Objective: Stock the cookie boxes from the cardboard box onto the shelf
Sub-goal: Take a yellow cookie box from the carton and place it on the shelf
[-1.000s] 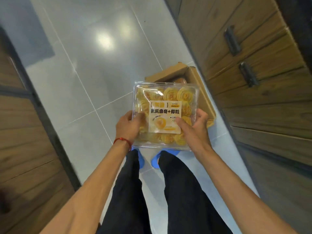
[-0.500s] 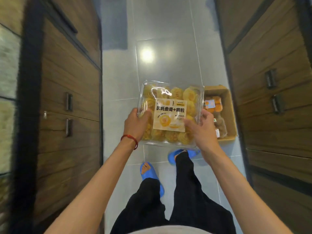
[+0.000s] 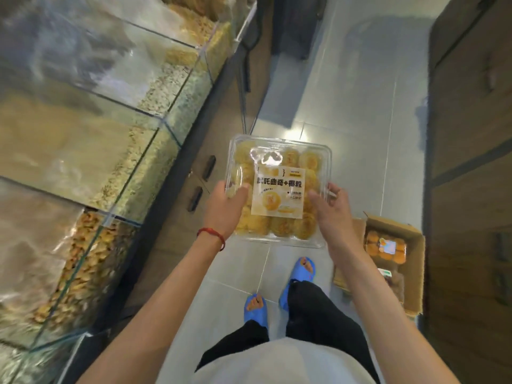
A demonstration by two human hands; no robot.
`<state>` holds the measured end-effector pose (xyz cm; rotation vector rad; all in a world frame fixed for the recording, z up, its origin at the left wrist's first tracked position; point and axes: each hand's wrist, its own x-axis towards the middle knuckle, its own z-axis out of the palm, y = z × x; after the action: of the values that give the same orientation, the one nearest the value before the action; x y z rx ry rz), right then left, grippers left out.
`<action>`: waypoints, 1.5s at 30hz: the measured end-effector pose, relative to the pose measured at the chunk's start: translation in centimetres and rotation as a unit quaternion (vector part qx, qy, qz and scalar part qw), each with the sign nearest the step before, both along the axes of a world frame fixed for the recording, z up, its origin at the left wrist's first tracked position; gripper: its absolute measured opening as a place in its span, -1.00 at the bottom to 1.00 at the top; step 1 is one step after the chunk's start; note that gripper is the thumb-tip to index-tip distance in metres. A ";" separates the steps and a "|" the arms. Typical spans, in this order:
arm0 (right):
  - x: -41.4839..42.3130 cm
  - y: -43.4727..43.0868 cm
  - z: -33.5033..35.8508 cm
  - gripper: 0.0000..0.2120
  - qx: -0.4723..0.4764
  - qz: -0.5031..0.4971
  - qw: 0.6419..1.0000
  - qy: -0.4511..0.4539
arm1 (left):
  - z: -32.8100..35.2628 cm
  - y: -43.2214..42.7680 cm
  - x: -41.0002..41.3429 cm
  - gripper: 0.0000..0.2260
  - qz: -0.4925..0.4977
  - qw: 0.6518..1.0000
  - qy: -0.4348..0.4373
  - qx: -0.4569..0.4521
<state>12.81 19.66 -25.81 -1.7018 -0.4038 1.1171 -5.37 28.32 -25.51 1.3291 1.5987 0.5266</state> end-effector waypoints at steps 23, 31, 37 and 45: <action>-8.5 29.9 7.6 -0.33 0.124 0.364 0.923 -0.029 | 8.4 15.5 -8.8 -0.85 0.367 0.922 0.015 0.124; -20.1 38.4 10.4 -0.27 0.171 0.453 0.874 -0.052 | 10.8 20.9 -19.4 -0.65 0.410 0.897 0.021 0.166; -29.8 43.4 11.9 -0.18 0.208 0.481 0.849 -0.065 | 12.6 24.6 -28.4 -0.50 0.420 0.879 0.030 0.224; -39.1 48.6 14.8 -0.15 0.262 0.511 0.813 -0.098 | 14.3 28.9 -36.7 -0.42 0.462 0.851 0.043 0.248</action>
<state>-26.28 68.30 -11.04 -1.0413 -1.7366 1.3590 -42.08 57.17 -11.25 0.8318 2.2351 1.5658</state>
